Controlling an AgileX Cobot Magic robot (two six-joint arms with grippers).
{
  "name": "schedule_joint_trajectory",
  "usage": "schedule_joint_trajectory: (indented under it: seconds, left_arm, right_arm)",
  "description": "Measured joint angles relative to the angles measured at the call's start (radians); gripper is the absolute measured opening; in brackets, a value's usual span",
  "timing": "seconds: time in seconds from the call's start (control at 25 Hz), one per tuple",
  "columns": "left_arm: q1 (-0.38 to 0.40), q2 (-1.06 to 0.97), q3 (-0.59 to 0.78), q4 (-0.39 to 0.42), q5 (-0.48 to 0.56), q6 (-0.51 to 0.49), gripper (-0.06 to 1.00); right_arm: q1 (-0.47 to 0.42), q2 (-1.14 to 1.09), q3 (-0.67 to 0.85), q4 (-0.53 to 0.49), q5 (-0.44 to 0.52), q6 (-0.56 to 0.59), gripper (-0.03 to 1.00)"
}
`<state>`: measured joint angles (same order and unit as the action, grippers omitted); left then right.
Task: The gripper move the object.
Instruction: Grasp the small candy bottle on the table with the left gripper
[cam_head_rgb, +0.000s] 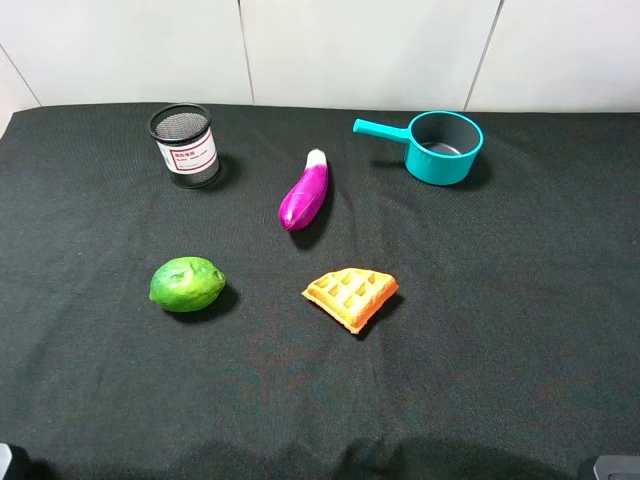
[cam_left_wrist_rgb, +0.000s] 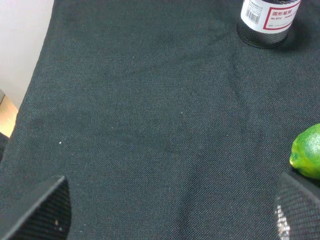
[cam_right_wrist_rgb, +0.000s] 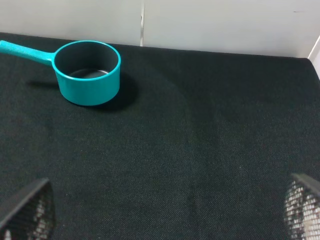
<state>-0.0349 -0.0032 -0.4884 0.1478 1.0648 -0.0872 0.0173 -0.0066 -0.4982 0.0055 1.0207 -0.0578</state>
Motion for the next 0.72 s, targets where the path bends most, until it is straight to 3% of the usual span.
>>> schedule_joint_trajectory:
  seconds: [0.72]
  left_arm:
    - [0.000, 0.000, 0.000, 0.000, 0.000, 0.000, 0.85]
  right_arm:
    - [0.000, 0.000, 0.000, 0.000, 0.000, 0.000, 0.69]
